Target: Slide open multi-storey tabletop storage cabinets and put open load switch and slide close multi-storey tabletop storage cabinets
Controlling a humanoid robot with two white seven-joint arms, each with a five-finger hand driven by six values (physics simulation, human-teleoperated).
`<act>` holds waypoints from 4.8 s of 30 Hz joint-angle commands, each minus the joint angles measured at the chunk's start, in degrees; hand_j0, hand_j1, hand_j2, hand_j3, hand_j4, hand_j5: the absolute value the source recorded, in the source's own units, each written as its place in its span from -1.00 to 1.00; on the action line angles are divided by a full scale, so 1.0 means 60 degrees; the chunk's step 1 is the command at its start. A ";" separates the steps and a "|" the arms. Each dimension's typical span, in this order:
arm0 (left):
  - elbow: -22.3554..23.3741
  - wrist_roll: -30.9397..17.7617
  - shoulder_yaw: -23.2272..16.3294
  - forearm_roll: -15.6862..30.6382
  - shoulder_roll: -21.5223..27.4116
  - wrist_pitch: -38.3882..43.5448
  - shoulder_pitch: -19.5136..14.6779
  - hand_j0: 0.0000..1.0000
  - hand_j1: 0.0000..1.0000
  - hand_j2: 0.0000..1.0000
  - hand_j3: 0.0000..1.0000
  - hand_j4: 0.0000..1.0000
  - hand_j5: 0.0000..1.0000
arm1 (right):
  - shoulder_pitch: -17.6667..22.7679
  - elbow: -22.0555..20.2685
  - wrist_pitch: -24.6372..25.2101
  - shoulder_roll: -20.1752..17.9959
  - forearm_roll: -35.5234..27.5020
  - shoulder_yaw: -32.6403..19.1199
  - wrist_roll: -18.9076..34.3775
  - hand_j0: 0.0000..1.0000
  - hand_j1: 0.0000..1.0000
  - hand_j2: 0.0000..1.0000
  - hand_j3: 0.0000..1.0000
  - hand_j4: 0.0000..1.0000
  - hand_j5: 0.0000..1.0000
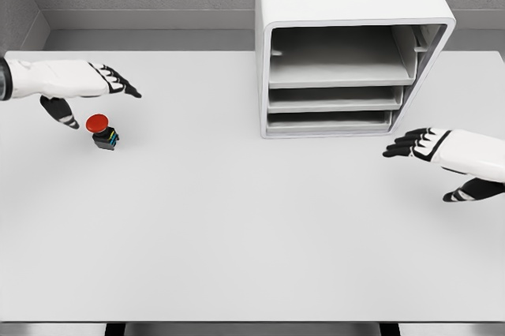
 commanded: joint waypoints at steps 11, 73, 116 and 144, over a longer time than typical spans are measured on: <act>0.0616 -0.0028 -0.0079 -0.0636 -0.0217 0.0025 0.0117 1.00 1.00 1.00 1.00 1.00 1.00 | -0.2329 0.0075 0.0028 0.0544 -0.0064 0.1388 -0.0004 1.00 1.00 1.00 1.00 1.00 1.00; -0.0043 -0.0028 -0.0343 -0.0885 -0.0334 0.0025 0.0029 -0.05 -0.05 -0.05 -0.05 -0.05 -0.05 | -0.6548 0.3107 0.0028 0.2712 0.1796 0.4684 -0.0004 1.00 1.00 1.00 1.00 1.00 1.00; -0.2944 -0.0028 -0.0401 0.1883 -0.0509 0.0025 -0.1084 -0.01 -0.01 -0.01 -0.01 -0.01 -0.01 | -0.3984 0.0675 0.0028 0.0735 0.1811 0.2926 -0.0004 1.00 1.00 1.00 1.00 1.00 1.00; -0.2856 -0.0028 -0.0401 0.2469 -0.1974 0.0025 -0.2373 0.01 0.01 0.01 0.01 0.01 0.01 | 0.0029 0.0207 0.0028 0.0002 -0.1573 -0.3431 -0.0004 1.00 1.00 1.00 1.00 1.00 1.00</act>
